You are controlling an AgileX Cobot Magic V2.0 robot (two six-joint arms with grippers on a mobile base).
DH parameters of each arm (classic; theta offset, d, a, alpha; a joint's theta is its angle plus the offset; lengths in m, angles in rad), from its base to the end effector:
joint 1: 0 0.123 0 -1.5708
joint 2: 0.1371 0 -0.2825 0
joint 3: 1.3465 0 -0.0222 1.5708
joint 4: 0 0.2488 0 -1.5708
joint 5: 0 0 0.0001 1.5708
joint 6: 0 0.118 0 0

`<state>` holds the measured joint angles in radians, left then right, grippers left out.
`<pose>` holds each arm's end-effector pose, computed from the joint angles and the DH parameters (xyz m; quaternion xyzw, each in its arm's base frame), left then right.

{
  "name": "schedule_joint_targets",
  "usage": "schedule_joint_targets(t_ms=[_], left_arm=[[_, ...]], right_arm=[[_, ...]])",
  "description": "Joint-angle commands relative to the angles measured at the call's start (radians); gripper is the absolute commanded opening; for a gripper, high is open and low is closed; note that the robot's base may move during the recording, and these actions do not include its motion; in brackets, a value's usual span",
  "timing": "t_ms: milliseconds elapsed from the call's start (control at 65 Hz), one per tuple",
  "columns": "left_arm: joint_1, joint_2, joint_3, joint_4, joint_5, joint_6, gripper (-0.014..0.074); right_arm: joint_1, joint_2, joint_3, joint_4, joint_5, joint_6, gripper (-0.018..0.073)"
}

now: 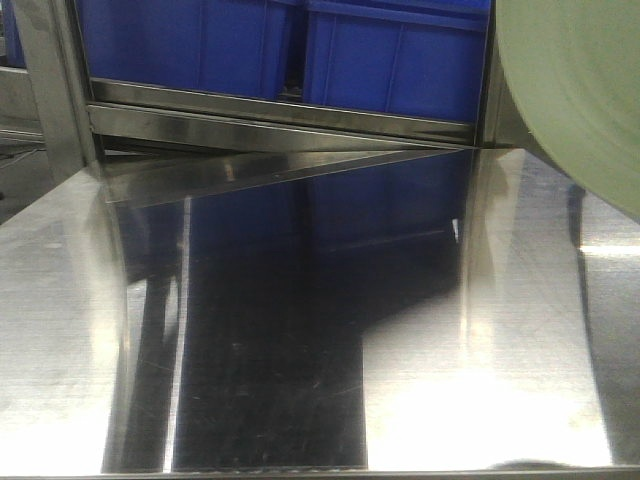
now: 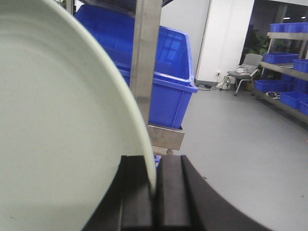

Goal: Place green plate on second shelf with right arm
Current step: 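Lift the plate off the table with the right gripper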

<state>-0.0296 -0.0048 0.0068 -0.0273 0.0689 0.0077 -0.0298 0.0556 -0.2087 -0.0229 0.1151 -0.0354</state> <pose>0.0839 -0.0027 0.2054 0.0042 0.7013 -0.0182 0.7126 0.0761 -0.0026 0.2725 -0.0084 0.6614 -0.0338 0.7492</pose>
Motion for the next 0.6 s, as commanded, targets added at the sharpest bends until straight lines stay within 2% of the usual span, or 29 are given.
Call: schedule_joint_targets(t_ms=[0,584], left_arm=[[-0.008,-0.02,0.042,-0.008,-0.081,-0.008,0.013],[-0.008,-0.02,0.042,-0.008,-0.081,-0.008,0.013]], right_arm=[[-0.01,0.001,-0.02,0.014,-0.124,0.013,0.0057],[-0.01,0.001,-0.017,0.013,-0.115,0.012,0.0057]])
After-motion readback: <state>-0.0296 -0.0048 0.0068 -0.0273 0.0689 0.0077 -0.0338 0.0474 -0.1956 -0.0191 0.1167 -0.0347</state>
